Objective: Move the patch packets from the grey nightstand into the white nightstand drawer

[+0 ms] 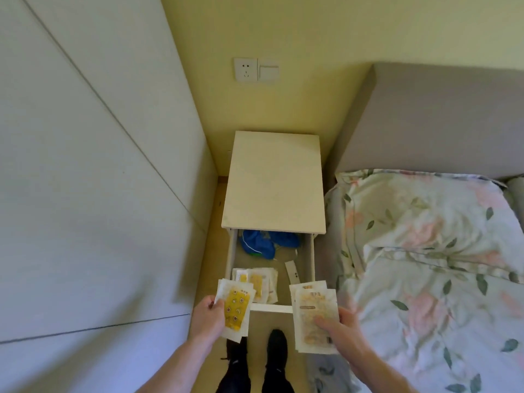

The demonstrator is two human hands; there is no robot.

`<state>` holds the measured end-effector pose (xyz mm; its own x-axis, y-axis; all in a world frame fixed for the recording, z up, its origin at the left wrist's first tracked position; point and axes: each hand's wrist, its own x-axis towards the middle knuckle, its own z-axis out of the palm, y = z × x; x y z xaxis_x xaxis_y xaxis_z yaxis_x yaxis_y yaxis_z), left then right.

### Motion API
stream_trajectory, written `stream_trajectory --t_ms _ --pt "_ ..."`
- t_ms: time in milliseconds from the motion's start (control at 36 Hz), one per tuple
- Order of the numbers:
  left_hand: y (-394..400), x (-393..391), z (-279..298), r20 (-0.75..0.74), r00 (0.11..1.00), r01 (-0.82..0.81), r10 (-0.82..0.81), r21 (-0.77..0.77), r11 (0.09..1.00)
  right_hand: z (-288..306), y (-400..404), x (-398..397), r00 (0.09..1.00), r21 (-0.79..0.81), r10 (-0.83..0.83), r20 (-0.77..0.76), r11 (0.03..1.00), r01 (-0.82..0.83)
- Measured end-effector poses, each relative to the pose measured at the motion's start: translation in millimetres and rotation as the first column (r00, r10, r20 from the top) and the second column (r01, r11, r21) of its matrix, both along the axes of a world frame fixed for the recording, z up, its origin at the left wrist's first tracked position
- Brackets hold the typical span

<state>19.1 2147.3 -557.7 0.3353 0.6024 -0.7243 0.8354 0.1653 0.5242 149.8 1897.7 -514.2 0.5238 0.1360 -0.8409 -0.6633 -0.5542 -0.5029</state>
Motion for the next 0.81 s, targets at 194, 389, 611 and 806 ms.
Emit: stream_trajectory --t_ms 194,389,611,806 --pt "26.6 53.8 -101.8 -0.113 0.982 0.159 -0.151 0.074 0.984 -79.8 41.4 37.6 0.999 -0.061 0.034 0.01 0.998 -0.033" --pt "43.0 85.1 -180.3 -0.218 0.93 0.328 -0.295 0.134 0.935 -179.2 85.9 61.4 0.998 -0.073 0.062 -0.023 0.995 -0.064" --pt "51.9 90.4 -231.2 -0.294 0.857 0.488 -0.424 0.194 0.851 -257.5 127.1 61.0 0.996 -0.102 0.07 -0.052 0.992 -0.075" --pt "55.2 90.6 -249.6 -0.342 0.813 0.564 -0.471 0.262 0.783 -301.9 149.0 47.5 0.987 -0.163 0.15 -0.054 0.974 -0.157"
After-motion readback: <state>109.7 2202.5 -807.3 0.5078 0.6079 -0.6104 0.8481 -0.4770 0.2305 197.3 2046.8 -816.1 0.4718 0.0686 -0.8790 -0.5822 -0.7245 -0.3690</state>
